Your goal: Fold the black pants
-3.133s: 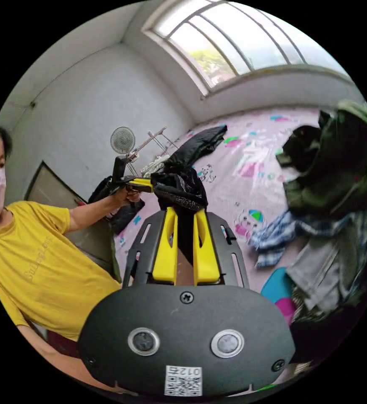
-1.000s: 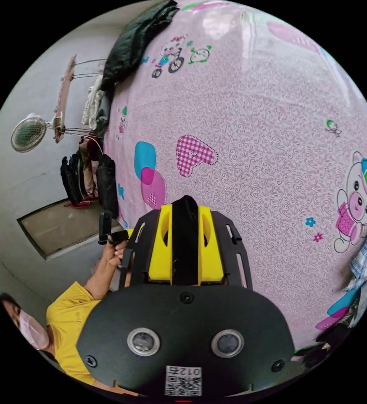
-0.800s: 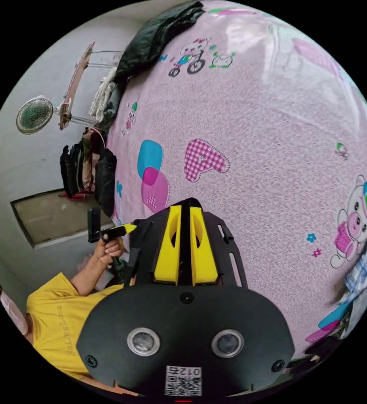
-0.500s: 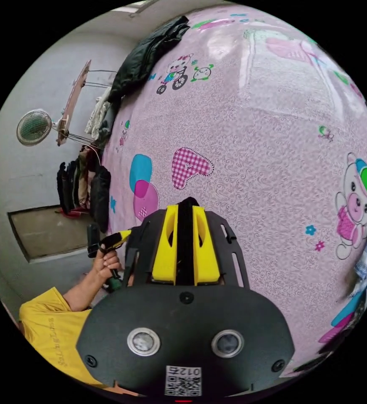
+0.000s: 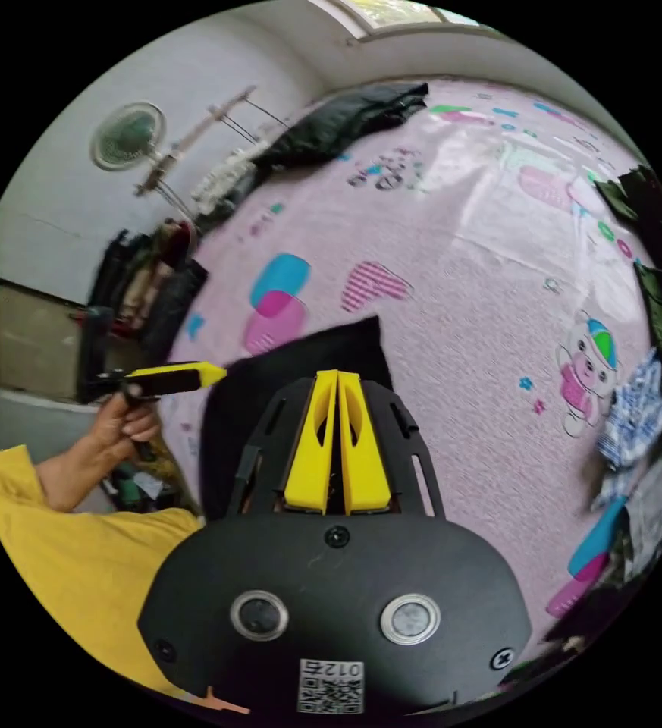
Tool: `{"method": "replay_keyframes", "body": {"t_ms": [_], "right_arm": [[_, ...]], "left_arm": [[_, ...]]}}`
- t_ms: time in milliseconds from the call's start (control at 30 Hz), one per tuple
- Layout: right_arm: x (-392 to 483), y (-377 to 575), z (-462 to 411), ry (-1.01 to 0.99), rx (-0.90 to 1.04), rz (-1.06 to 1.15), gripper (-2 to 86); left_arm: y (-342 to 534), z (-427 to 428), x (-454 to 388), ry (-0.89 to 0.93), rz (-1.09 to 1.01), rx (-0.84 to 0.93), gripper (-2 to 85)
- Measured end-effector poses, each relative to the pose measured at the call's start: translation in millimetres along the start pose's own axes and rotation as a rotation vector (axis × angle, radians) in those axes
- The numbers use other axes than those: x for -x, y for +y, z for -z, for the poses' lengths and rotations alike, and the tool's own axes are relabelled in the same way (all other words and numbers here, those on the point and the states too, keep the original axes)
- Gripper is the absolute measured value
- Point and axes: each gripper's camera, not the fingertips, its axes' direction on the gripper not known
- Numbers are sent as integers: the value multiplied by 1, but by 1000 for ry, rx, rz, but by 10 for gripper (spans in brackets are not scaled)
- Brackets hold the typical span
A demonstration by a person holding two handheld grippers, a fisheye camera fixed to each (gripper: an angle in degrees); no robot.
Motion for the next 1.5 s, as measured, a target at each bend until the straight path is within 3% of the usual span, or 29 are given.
{"method": "replay_keyframes", "body": {"t_ms": [33,100,167,233,300,367,500,600,667,833,933,1033,1167,1233,1400,1500], "right_arm": [[-1,2,-19,110,95,9,8],[0,8,-26,104,98,23,7],[2,13,-11,95,59,-4,7],[6,25,14,140,-10,-4,7],[7,46,42,119,-59,8,7],[8,83,69,-14,-69,14,7],[17,148,74,-36,-43,-12,7],[9,177,46,138,61,-88,7],[-5,190,31,124,55,-142,6],[-9,200,49,73,20,-245,4],[15,219,80,105,-64,-223,4],[32,240,95,5,-134,-231,4],[33,255,74,108,-35,-352,2],[30,261,70,79,-41,-401,1],[42,269,90,129,-78,-480,0],[48,287,112,227,-110,-537,0]], "left_arm": [[1,-10,-1,-50,-7,44,5],[11,-40,-1,-136,-62,122,5],[19,-41,1,-89,-19,80,5],[26,-32,-6,-160,-14,20,5],[36,-20,-34,-205,-117,-38,5],[43,-22,-64,-141,-246,-22,5],[75,-85,-138,36,-518,272,5],[112,-145,-158,-139,-629,418,4],[133,-178,-149,-202,-628,524,4],[149,-171,-139,-118,-534,396,4],[165,-161,-166,-110,-673,310,4],[183,-181,-190,-49,-797,371,4],[215,-241,-191,-227,-890,620,4],[227,-250,-182,-254,-907,613,4],[224,-255,-158,-74,-759,633,4],[229,-235,-173,-54,-849,556,4]]}}
